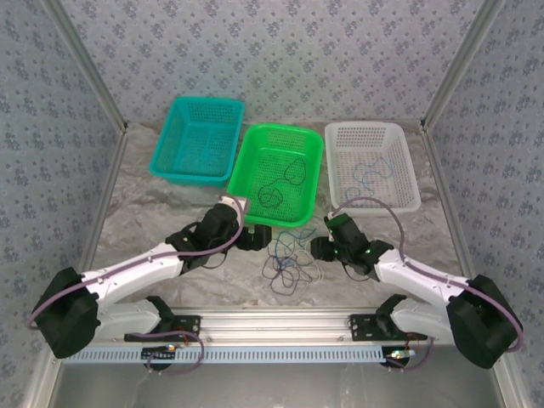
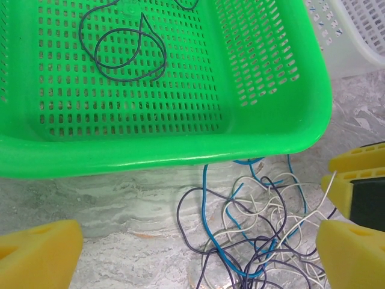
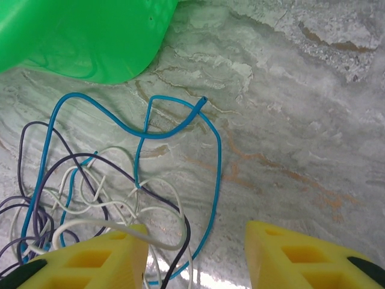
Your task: Untangle the cables
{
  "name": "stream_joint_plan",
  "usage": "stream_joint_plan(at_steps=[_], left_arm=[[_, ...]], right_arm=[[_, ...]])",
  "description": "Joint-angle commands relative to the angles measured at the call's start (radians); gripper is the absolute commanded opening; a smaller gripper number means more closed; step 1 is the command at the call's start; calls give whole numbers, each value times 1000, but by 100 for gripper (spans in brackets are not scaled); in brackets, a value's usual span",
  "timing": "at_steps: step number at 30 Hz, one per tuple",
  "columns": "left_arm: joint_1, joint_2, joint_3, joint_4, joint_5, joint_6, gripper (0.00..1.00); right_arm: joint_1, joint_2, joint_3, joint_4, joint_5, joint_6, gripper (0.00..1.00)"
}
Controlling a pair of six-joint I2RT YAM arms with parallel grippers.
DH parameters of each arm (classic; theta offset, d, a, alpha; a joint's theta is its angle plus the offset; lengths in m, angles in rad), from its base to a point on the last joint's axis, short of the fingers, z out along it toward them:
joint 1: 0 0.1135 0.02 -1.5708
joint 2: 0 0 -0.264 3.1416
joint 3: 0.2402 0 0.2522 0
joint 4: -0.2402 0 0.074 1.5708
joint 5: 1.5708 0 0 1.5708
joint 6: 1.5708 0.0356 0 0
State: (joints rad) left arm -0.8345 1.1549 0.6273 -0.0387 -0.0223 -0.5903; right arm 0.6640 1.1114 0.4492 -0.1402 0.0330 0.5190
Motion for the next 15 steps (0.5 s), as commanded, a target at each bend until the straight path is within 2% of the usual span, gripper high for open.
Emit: stream_joint_plan(at_steps=[1,5,12,15], left_arm=[[-10,-2,45,30,7,-14,99],[-11,-12,41,28,0,-16,100],[-14,-40,29,19,-16,-12,99],[-13,-50,22,19,-23,-13,99]], right_arm=[[12,29,2,68,59,-29,48],[20,78,15,105,77,-37,41],[83,42,16,116,126,-64,5],[111,-31,19,67,156,-77,0]])
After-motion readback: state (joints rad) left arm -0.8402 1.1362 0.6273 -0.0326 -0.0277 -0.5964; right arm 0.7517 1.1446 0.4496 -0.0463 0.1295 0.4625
